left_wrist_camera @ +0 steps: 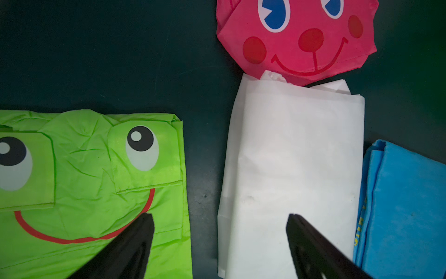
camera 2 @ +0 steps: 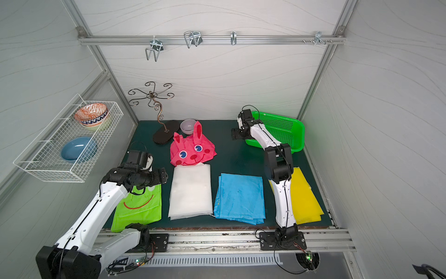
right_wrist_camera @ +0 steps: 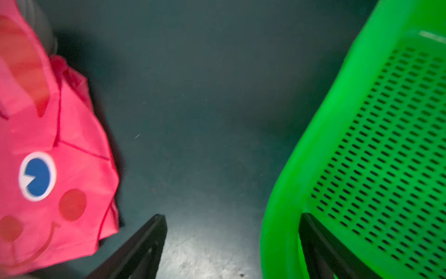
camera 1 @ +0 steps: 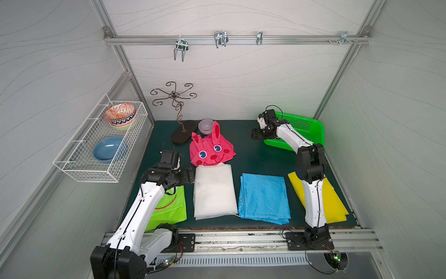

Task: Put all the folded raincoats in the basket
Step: Move the basket to the center of the board, then pick up the raincoat from the center of the board.

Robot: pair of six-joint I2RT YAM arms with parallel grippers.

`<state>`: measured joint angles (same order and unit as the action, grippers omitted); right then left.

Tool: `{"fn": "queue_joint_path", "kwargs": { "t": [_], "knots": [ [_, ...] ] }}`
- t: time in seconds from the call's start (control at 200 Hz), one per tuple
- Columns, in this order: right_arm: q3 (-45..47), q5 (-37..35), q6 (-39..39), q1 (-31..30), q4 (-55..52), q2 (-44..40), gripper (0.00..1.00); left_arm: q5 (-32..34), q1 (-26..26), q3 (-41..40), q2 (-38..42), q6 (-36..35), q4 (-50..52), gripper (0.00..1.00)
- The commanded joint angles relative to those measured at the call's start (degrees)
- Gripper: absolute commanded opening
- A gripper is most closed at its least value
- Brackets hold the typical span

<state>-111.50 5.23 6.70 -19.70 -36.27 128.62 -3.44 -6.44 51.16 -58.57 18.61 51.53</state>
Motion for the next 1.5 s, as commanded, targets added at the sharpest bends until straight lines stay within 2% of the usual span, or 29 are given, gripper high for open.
{"fn": "queue_joint_path", "kwargs": {
  "t": [0.0, 0.16, 0.41, 0.595, 0.65, 0.755, 0.825, 0.895, 0.96, 1.045, 1.165, 1.285, 1.43, 1.495],
  "knots": [
    [5.3, 9.8, 0.9, -1.5, -2.1, -6.7, 0.88, 0.4, -0.2, 0.7, 0.3, 0.2, -1.8, 0.91],
    [13.5, 15.7, 5.2, -4.7, 0.1, -12.5, 0.85, 0.4, -0.1, 0.7, -0.5, 0.4, -1.6, 0.90],
    [19.1, 10.2, 6.9, -14.1, -1.5, -18.6, 0.86, 0.5, -0.2, 0.8, -0.9, 0.5, -1.4, 0.90],
    [21.6, 8.9, 8.9, -17.3, -1.5, -20.2, 0.86, 1.0, -0.2, 0.7, -0.8, 1.0, -1.4, 0.90],
    [22.9, 11.7, 11.2, -17.2, 0.2, -21.4, 0.86, 0.7, -0.2, 0.6, -1.0, 1.7, -1.5, 0.90],
    [24.3, 23.4, 14.0, -17.8, 3.9, -22.0, 0.86, -2.6, -0.2, 0.7, -2.3, 4.3, -1.9, 0.91],
    [24.6, 27.3, 15.8, -18.7, 5.9, -22.0, 0.86, -4.6, -0.1, 0.6, -4.4, 8.8, -2.6, 0.93],
    [24.6, 28.0, 17.0, -19.5, 7.1, -23.3, 0.85, -7.8, -0.1, 2.1, -7.3, 9.0, -1.6, 0.94],
    [23.5, 25.9, 16.0, -20.3, 5.1, -26.0, 0.85, -8.4, -0.1, 2.7, -9.1, 10.6, -1.4, 0.95],
    [23.4, 18.9, 15.7, -21.0, 1.8, -30.4, 0.86, -7.7, -0.1, 2.0, -9.7, 12.7, -2.5, 0.95],
    [30.1, 10.6, 19.5, -22.3, 1.1, -37.7, 0.86, -6.1, -0.1, 0.7, -10.0, 14.2, -3.4, 0.95],
    [42.4, 10.9, 20.5, -27.0, 6.3, -44.0, 0.85, -9.1, -0.2, -1.9, -11.5, 17.2, -5.9, 0.94],
    [51.5, 11.5, 19.9, -33.1, 8.6, -46.7, 0.85, -19.6, -0.3, -6.0, -15.4, 21.0, -12.7, 0.92],
    [54.6, 10.2, 21.6, -34.8, 10.1, -46.5, 0.85, -19.1, -0.7, -6.9, -16.6, 21.8, -13.8, 0.91]
  ]
}}
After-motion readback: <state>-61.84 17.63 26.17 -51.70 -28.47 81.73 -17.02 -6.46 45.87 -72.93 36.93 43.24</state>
